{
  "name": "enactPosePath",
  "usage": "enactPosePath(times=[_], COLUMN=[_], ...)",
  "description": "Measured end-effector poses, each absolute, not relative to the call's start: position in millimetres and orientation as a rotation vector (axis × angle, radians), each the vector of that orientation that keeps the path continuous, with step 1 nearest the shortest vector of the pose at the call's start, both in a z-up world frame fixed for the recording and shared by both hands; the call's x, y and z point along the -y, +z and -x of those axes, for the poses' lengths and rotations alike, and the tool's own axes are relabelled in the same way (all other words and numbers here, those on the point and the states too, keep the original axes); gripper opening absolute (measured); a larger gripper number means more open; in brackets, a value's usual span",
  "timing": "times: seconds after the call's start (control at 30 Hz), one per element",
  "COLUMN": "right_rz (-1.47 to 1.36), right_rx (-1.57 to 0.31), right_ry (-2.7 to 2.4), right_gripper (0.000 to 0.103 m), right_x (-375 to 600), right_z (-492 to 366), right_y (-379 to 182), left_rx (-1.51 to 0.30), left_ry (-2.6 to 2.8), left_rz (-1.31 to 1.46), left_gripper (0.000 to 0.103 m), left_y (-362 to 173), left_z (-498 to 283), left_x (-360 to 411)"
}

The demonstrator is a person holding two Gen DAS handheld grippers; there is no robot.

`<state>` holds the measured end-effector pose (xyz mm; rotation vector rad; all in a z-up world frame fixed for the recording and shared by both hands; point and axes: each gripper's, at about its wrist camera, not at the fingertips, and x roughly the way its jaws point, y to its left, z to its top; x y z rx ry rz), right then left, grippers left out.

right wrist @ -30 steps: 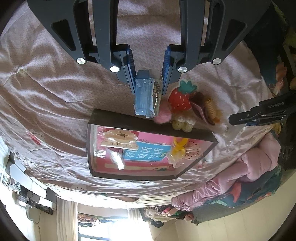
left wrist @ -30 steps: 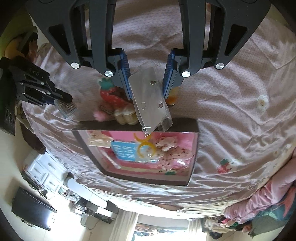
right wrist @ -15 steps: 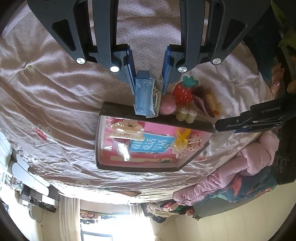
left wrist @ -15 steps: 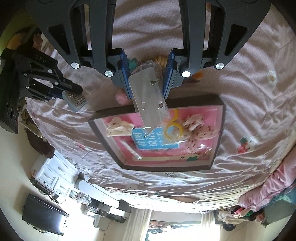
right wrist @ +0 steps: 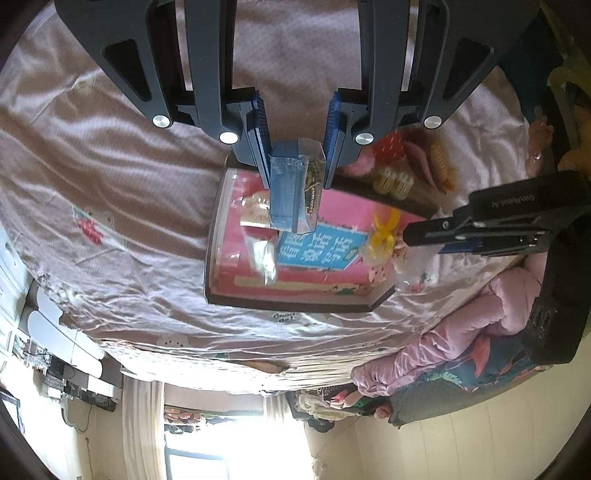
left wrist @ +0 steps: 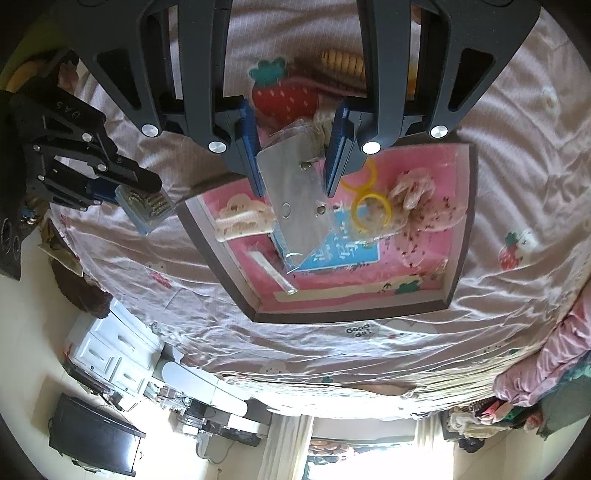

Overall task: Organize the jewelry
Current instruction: 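Carry the clear card and blue box into the tray and open both tools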

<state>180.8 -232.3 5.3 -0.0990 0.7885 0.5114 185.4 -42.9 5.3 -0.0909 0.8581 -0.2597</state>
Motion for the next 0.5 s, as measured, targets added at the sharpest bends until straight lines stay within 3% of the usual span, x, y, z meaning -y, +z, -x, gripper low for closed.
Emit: enactPosePath(times=[0.5], right_rz=[0.114], right_rx=[-0.779], right_ry=[0.475], right_gripper=[0.025], right_x=[233.1], right_z=[-230.3], right_y=[8.0], left_rx=[-0.890], left_ry=[-0.277], left_rz=[0.085], left_gripper=[0.024], left_y=[-8.0], left_z=[-225.5], left_x=[52.9])
